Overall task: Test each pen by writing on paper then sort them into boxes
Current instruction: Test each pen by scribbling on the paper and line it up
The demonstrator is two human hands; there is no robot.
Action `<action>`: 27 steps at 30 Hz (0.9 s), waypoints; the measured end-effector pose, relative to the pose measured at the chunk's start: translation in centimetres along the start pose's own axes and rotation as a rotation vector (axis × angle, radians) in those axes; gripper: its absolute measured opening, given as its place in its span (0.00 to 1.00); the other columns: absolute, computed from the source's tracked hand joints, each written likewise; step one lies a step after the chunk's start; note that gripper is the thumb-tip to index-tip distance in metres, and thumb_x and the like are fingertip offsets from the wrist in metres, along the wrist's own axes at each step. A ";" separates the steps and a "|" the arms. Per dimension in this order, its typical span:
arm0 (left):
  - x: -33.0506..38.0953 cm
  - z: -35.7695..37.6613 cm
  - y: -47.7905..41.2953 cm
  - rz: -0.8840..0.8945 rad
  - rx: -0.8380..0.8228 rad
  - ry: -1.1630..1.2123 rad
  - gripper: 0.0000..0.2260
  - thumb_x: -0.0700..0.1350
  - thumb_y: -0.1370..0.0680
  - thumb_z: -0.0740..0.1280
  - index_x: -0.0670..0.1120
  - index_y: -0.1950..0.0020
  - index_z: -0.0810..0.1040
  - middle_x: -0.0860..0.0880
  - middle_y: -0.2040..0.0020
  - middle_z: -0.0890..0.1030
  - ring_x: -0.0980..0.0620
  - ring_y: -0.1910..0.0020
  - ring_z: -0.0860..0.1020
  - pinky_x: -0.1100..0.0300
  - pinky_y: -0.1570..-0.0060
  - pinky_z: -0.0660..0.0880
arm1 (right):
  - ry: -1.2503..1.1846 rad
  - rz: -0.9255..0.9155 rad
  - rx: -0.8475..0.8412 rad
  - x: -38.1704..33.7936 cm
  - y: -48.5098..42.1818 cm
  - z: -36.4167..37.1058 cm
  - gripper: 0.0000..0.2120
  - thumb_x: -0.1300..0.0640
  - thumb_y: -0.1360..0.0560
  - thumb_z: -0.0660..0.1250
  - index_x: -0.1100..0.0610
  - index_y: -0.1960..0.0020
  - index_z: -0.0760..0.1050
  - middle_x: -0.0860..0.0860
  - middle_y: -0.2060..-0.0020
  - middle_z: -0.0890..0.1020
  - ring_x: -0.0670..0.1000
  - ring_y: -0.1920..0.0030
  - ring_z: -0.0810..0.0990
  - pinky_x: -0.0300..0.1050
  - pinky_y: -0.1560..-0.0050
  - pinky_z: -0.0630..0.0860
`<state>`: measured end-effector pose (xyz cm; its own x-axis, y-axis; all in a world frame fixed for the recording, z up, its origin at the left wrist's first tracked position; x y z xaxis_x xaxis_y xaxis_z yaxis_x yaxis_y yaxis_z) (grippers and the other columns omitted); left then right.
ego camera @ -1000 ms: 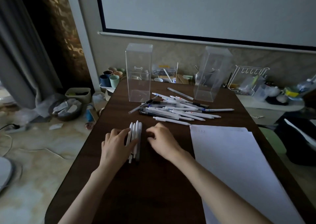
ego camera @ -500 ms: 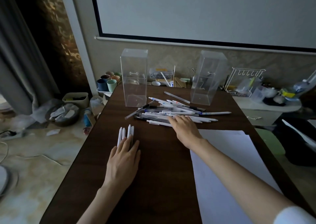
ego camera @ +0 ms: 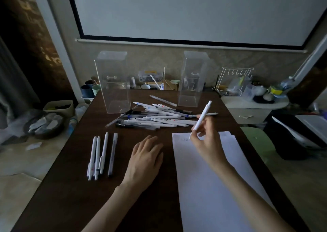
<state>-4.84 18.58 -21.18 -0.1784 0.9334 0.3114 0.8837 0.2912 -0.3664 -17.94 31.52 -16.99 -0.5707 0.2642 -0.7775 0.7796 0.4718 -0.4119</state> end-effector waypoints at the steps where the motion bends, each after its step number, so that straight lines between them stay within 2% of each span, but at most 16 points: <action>1: 1.2 0.6 -0.7 0.028 0.005 0.020 0.13 0.44 0.24 0.66 0.47 0.40 0.77 0.46 0.36 0.74 0.45 0.32 0.68 0.50 0.37 0.65 | -0.026 0.014 0.009 0.6 0.0 -0.4 0.14 0.65 0.26 0.66 0.52 0.46 0.67 0.47 0.61 0.74 0.45 0.58 0.75 0.31 0.59 0.71; 4: 3.5 2.3 -2.2 0.081 0.000 0.074 0.12 0.46 0.24 0.62 0.47 0.43 0.78 0.46 0.40 0.76 0.46 0.37 0.72 0.51 0.42 0.70 | 0.045 -0.122 0.101 0.7 0.0 -1.8 0.10 0.68 0.25 0.61 0.56 0.48 0.71 0.49 0.59 0.74 0.46 0.58 0.74 0.32 0.58 0.68; 6: 3.9 3.5 -2.5 0.099 -0.035 0.087 0.14 0.49 0.24 0.57 0.48 0.45 0.78 0.47 0.42 0.77 0.47 0.41 0.74 0.53 0.47 0.73 | 0.139 -0.213 0.139 1.1 0.4 -1.7 0.11 0.66 0.26 0.56 0.55 0.47 0.71 0.48 0.56 0.74 0.45 0.57 0.73 0.31 0.56 0.67; 9: 3.5 4.7 -2.5 0.093 -0.082 0.107 0.15 0.51 0.24 0.55 0.48 0.45 0.78 0.50 0.44 0.77 0.50 0.47 0.76 0.59 0.50 0.70 | 0.449 -0.120 0.155 3.2 0.6 -0.9 0.13 0.48 0.27 0.56 0.54 0.52 0.74 0.51 0.58 0.75 0.54 0.57 0.76 0.44 0.58 0.69; 11: 3.2 4.8 -2.4 0.087 -0.094 0.114 0.16 0.51 0.23 0.55 0.49 0.44 0.78 0.51 0.44 0.77 0.52 0.47 0.75 0.61 0.49 0.67 | 0.632 -0.057 0.194 4.0 0.6 -1.0 0.23 0.33 0.29 0.57 0.54 0.62 0.73 0.50 0.63 0.72 0.53 0.62 0.73 0.45 0.60 0.66; 13: 3.2 5.0 -2.4 0.090 -0.105 0.120 0.16 0.51 0.23 0.54 0.49 0.43 0.78 0.51 0.43 0.76 0.53 0.46 0.74 0.61 0.47 0.66 | 0.688 -0.043 0.239 3.9 0.6 -1.4 0.30 0.26 0.33 0.55 0.54 0.69 0.69 0.50 0.66 0.70 0.53 0.64 0.71 0.45 0.60 0.63; 16: 3.2 5.2 -2.5 0.081 -0.116 0.135 0.17 0.51 0.23 0.54 0.48 0.42 0.78 0.51 0.43 0.76 0.53 0.46 0.74 0.61 0.47 0.67 | 0.728 -0.042 0.246 3.8 0.5 -1.3 0.31 0.25 0.33 0.55 0.54 0.72 0.69 0.51 0.68 0.70 0.54 0.63 0.71 0.47 0.60 0.62; 18: 3.2 5.1 -2.5 0.082 -0.111 0.135 0.17 0.51 0.23 0.54 0.48 0.42 0.77 0.51 0.43 0.76 0.53 0.47 0.74 0.60 0.48 0.67 | 0.752 -0.037 0.239 3.9 0.6 -1.1 0.27 0.30 0.33 0.60 0.55 0.71 0.72 0.51 0.68 0.71 0.55 0.63 0.72 0.47 0.60 0.62; 21: 3.2 5.3 -2.6 0.081 -0.130 0.141 0.16 0.51 0.23 0.55 0.48 0.42 0.77 0.51 0.44 0.76 0.52 0.47 0.74 0.59 0.48 0.69 | 0.764 -0.050 0.266 3.6 0.5 -1.3 0.23 0.36 0.34 0.60 0.56 0.71 0.73 0.52 0.69 0.71 0.56 0.64 0.73 0.47 0.60 0.64; 24: 3.3 5.2 -2.6 0.079 -0.138 0.141 0.17 0.50 0.23 0.55 0.48 0.42 0.77 0.50 0.42 0.75 0.50 0.45 0.75 0.57 0.46 0.69 | 0.732 -0.068 0.269 3.3 0.5 -1.3 0.27 0.32 0.32 0.59 0.56 0.70 0.72 0.51 0.68 0.71 0.55 0.64 0.72 0.46 0.60 0.63; 26: 3.7 5.0 -2.5 0.101 -0.141 0.138 0.17 0.51 0.23 0.55 0.48 0.40 0.76 0.49 0.39 0.75 0.47 0.39 0.73 0.55 0.42 0.67 | 0.699 -0.091 0.250 3.1 0.6 -1.2 0.30 0.27 0.31 0.57 0.55 0.65 0.73 0.51 0.64 0.73 0.53 0.62 0.73 0.46 0.60 0.64; 27: 4.1 4.8 -2.5 0.134 -0.150 0.139 0.18 0.52 0.22 0.55 0.49 0.38 0.75 0.49 0.36 0.74 0.47 0.35 0.70 0.54 0.40 0.66 | 0.653 -0.123 0.248 2.9 0.6 -1.2 0.28 0.29 0.31 0.60 0.56 0.61 0.75 0.52 0.62 0.74 0.52 0.61 0.74 0.46 0.60 0.67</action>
<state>-9.90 22.73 -23.20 -0.0032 0.9207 0.3904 0.9516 0.1228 -0.2816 -19.43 33.63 -18.92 -0.6363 0.7079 -0.3066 0.6907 0.3458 -0.6351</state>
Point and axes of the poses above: each hand's wrist, its own y-axis away from the middle knuckle, its own z-axis out of the palm, x = y × z, the point moved 10 cm from there along -y, towards the middle knuckle
